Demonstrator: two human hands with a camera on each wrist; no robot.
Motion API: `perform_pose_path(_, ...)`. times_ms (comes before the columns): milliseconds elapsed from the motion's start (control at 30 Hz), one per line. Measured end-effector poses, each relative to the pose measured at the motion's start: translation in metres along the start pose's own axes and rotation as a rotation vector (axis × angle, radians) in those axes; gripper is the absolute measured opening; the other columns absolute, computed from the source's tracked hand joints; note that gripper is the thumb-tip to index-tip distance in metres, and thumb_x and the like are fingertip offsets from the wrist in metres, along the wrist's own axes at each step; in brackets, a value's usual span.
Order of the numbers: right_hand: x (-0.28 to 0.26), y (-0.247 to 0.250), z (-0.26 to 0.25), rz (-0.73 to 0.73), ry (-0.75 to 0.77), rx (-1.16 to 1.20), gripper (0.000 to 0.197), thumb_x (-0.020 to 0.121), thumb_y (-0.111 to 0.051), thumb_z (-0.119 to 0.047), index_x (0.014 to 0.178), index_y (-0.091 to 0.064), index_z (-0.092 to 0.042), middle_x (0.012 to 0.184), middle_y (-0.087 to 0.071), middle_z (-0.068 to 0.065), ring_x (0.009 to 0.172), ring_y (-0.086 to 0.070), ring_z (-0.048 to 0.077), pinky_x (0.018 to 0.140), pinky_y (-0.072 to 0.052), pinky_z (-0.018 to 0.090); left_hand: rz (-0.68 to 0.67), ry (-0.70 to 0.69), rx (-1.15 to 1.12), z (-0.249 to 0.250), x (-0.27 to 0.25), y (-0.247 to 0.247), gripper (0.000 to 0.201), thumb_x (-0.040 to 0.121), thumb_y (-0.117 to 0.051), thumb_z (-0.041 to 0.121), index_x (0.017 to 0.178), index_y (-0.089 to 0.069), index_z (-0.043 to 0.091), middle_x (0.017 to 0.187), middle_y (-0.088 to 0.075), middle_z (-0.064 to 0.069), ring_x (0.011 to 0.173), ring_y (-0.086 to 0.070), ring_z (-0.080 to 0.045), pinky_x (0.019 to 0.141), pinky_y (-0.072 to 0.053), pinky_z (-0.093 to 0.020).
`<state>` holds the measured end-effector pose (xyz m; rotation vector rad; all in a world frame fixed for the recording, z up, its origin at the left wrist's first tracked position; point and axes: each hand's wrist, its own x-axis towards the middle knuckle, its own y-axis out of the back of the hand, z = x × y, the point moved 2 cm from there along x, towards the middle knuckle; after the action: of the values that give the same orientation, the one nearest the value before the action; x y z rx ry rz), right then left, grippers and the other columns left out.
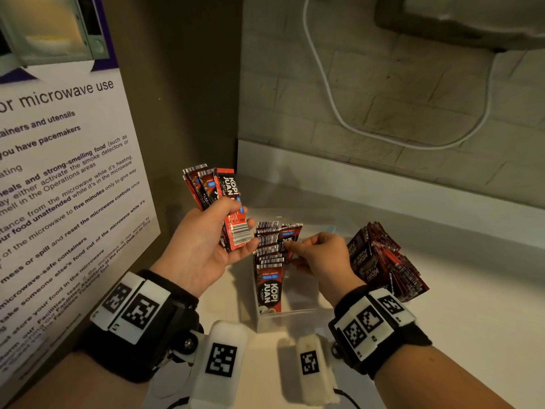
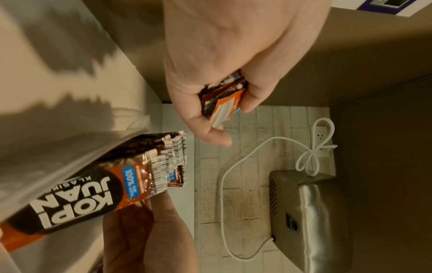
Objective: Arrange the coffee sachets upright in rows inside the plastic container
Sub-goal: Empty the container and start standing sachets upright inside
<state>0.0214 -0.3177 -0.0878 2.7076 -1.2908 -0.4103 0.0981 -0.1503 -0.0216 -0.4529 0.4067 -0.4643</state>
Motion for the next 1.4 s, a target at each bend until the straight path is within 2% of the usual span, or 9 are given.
perform_pose_path(200, -0.002, 0.0, -0.001, 0.004, 0.009, 0.008, 0.032, 0.07, -0.082, -0.011, 0.067, -0.05, -0.013, 0.085, -0.07, 0.024, 0.074, -0.068, 0.035, 0.072, -0.057, 0.05, 0.004, -0.001, 0.001, 0.0, -0.001, 0.0, 0.001, 0.091, -0.061, 0.015, 0.091, -0.06, 0.014, 0.075, -0.068, -0.003, 0.075, -0.067, -0.015, 0.055, -0.056, -0.032)
perform_pose_path(333, -0.002, -0.003, -0.003, 0.005, 0.035, -0.028, 0.036, 0.065, -0.086, -0.012, 0.069, -0.05, -0.013, 0.082, -0.07, 0.02, 0.079, -0.069, 0.038, 0.071, -0.058, 0.051, -0.014, 0.014, 0.004, -0.002, 0.001, -0.001, 0.003, 0.09, -0.061, 0.015, 0.093, -0.061, 0.013, 0.069, -0.069, -0.001, 0.07, -0.067, -0.014, 0.053, -0.056, -0.031)
perform_pose_path(433, -0.001, -0.004, -0.002, 0.024, 0.033, -0.043, 0.035, 0.065, -0.086, -0.015, 0.07, -0.051, -0.013, 0.081, -0.071, 0.018, 0.078, -0.07, 0.036, 0.071, -0.058, 0.052, -0.017, 0.023, 0.003, -0.003, 0.002, -0.001, 0.006, 0.089, -0.062, 0.015, 0.095, -0.061, 0.012, 0.074, -0.068, -0.003, 0.07, -0.068, -0.014, 0.052, -0.055, -0.031)
perform_pose_path(600, 0.003, -0.003, 0.0, 0.039, 0.015, -0.041, 0.035, 0.064, -0.087, -0.018, 0.069, -0.052, -0.014, 0.08, -0.071, 0.016, 0.076, -0.07, 0.035, 0.071, -0.058, 0.053, -0.025, 0.015, 0.004, -0.002, 0.002, -0.001, 0.004, 0.09, -0.061, 0.015, 0.093, -0.06, 0.013, 0.065, -0.069, 0.0, 0.067, -0.068, -0.012, 0.051, -0.056, -0.031)
perform_pose_path(1000, 0.004, -0.001, 0.002, 0.042, 0.015, -0.057, 0.037, 0.062, -0.088, -0.013, 0.068, -0.051, -0.014, 0.08, -0.07, 0.014, 0.076, -0.071, 0.032, 0.071, -0.058, 0.052, -0.034, 0.026, 0.002, -0.004, 0.003, -0.003, 0.006, 0.089, -0.062, 0.014, 0.095, -0.06, 0.011, 0.077, -0.066, -0.004, 0.076, -0.066, -0.016, 0.049, -0.054, -0.031)
perform_pose_path(1133, 0.003, 0.001, 0.0, 0.038, 0.024, -0.099, 0.039, 0.061, -0.088, -0.012, 0.069, -0.05, -0.015, 0.082, -0.07, 0.012, 0.076, -0.071, 0.03, 0.071, -0.059, 0.049, -0.045, 0.026, -0.004, -0.003, 0.002, -0.002, 0.006, 0.089, -0.062, 0.014, 0.095, -0.06, 0.011, 0.072, -0.068, -0.003, 0.073, -0.067, -0.015, 0.051, -0.056, -0.031)
perform_pose_path(1233, -0.001, 0.007, -0.006, 0.051, 0.048, -0.104, 0.037, 0.063, -0.087, -0.014, 0.069, -0.051, -0.014, 0.077, -0.068, 0.012, 0.071, -0.069, 0.03, 0.068, -0.059, 0.046, -0.048, 0.023, 0.003, -0.002, 0.002, -0.001, 0.009, 0.088, -0.063, 0.014, 0.097, -0.061, 0.011, 0.078, -0.068, -0.005, 0.074, -0.068, -0.016, 0.05, -0.055, -0.032)
perform_pose_path(1300, -0.006, 0.014, -0.014, 0.069, 0.079, -0.063, 0.034, 0.067, -0.085, -0.017, 0.069, -0.051, -0.012, 0.072, -0.064, 0.012, 0.059, -0.063, 0.028, 0.061, -0.057, 0.04, -0.071, 0.025, 0.026, -0.001, 0.001, -0.002, 0.011, 0.087, -0.064, 0.013, 0.097, -0.063, 0.01, 0.082, -0.07, -0.007, 0.074, -0.069, -0.017, 0.05, -0.056, -0.032)
perform_pose_path(1400, -0.02, 0.026, -0.038, 0.09, 0.161, 0.051, 0.026, 0.079, -0.075, -0.02, 0.073, -0.051, -0.011, 0.071, -0.056, 0.01, 0.053, -0.051, 0.018, 0.047, -0.045, 0.026, -0.12, 0.03, 0.076, -0.001, -0.002, -0.005, 0.014, 0.085, -0.067, 0.013, 0.098, -0.066, 0.01, 0.081, -0.073, -0.007, 0.072, -0.072, -0.018, 0.055, -0.058, -0.038)
